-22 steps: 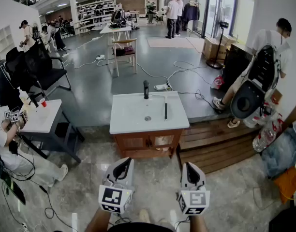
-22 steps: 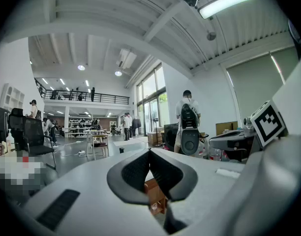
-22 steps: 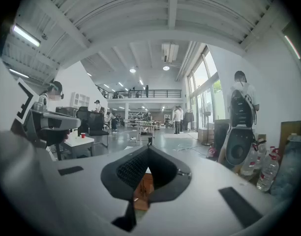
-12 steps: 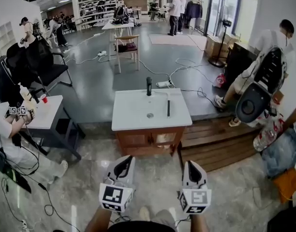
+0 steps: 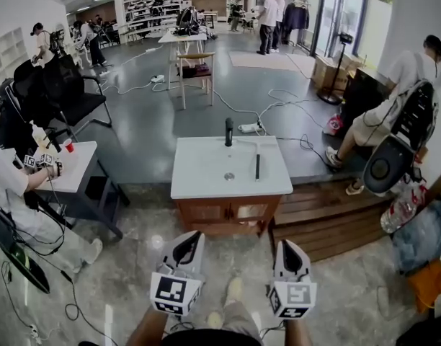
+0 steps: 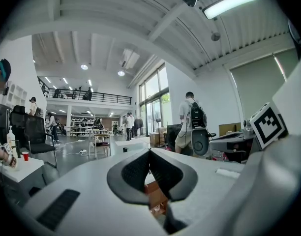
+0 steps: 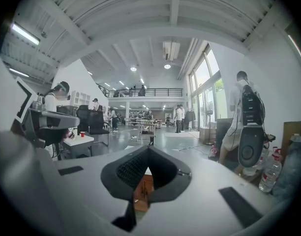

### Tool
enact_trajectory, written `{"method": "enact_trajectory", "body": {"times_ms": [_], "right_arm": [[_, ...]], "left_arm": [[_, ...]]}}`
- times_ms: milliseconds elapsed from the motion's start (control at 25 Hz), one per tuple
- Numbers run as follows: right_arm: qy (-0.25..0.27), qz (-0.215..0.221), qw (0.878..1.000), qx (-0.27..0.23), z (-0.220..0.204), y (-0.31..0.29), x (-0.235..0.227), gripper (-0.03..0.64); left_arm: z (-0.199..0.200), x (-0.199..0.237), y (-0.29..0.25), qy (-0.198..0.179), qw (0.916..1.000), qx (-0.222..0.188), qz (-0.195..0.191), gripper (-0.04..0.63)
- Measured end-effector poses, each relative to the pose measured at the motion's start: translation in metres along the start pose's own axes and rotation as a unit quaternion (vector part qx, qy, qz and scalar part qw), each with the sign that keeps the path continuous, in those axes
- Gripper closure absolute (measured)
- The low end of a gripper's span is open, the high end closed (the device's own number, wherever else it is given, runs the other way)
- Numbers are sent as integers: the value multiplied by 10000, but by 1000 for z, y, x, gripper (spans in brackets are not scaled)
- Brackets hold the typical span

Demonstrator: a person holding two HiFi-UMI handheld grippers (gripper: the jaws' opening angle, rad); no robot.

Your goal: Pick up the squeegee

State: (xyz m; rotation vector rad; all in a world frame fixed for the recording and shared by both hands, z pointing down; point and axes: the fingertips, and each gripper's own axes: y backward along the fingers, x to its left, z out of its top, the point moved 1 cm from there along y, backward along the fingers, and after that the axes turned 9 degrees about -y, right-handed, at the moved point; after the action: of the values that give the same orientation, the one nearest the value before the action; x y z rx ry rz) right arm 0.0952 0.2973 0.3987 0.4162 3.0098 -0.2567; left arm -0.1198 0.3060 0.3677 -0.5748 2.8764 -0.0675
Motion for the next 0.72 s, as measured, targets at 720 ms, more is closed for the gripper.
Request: {"method": "enact_trajectory", "body": {"times_ms": [720], "right_arm": [[-39, 162, 9996, 238, 6, -159, -39, 619]], "left_arm": [[-25, 60, -133, 134, 9990, 420, 110, 597]]}}
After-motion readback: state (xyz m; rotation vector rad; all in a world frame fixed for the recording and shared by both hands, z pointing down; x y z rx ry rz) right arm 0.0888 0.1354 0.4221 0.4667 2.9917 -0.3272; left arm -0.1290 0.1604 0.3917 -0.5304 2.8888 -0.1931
